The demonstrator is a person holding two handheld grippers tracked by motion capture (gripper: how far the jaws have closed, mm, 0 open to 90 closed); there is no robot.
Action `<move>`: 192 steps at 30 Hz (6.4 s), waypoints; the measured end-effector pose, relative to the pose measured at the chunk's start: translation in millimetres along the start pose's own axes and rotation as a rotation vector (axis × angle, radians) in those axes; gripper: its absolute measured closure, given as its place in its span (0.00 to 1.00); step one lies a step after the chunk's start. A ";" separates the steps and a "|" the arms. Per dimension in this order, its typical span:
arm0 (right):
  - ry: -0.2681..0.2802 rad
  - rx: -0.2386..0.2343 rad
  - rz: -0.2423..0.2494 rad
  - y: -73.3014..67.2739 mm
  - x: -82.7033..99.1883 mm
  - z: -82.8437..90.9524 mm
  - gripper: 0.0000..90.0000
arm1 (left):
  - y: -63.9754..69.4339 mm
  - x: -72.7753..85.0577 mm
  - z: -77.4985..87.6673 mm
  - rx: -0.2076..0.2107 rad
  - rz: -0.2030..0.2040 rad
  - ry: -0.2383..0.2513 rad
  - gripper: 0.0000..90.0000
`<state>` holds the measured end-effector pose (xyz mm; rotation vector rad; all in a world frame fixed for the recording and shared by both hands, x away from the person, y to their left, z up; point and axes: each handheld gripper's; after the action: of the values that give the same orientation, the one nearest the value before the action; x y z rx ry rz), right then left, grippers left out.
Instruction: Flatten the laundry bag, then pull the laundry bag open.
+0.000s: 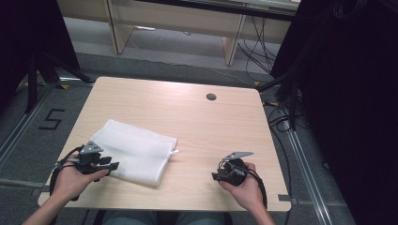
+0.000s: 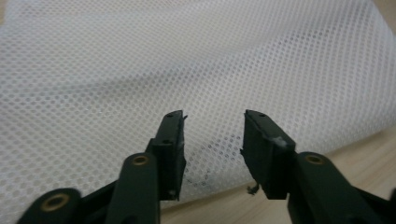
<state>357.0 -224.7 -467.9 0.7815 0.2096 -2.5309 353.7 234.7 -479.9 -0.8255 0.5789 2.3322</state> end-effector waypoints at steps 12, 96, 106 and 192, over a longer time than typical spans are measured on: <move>-0.013 0.035 0.031 0.4 1.7 5.7 0.85 | 6.3 -7.8 -23.4 -0.070 -0.102 -0.082 0.96; -0.090 0.129 0.135 -13.1 -63.2 -61.7 0.97 | 19.4 -68.4 -100.1 0.124 -0.240 -0.075 0.75; -0.074 0.161 0.101 -2.9 -61.5 -62.1 0.96 | 15.8 -66.8 -88.9 0.087 -0.232 -0.100 0.83; 0.018 0.272 -0.035 64.2 -121.8 -92.2 0.41 | 42.0 -58.9 -95.9 0.112 -0.355 0.029 0.61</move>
<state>521.5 -206.3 -475.4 0.9094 -0.1205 -2.6191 403.4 127.2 -500.3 -0.8358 0.5224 1.9520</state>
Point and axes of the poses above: each handheld gripper's, and its own axes: z roughly backward along the jaws, x roughly out of its underside, y roughly to its right, and after that the axes turned 10 degrees about x, right-handed
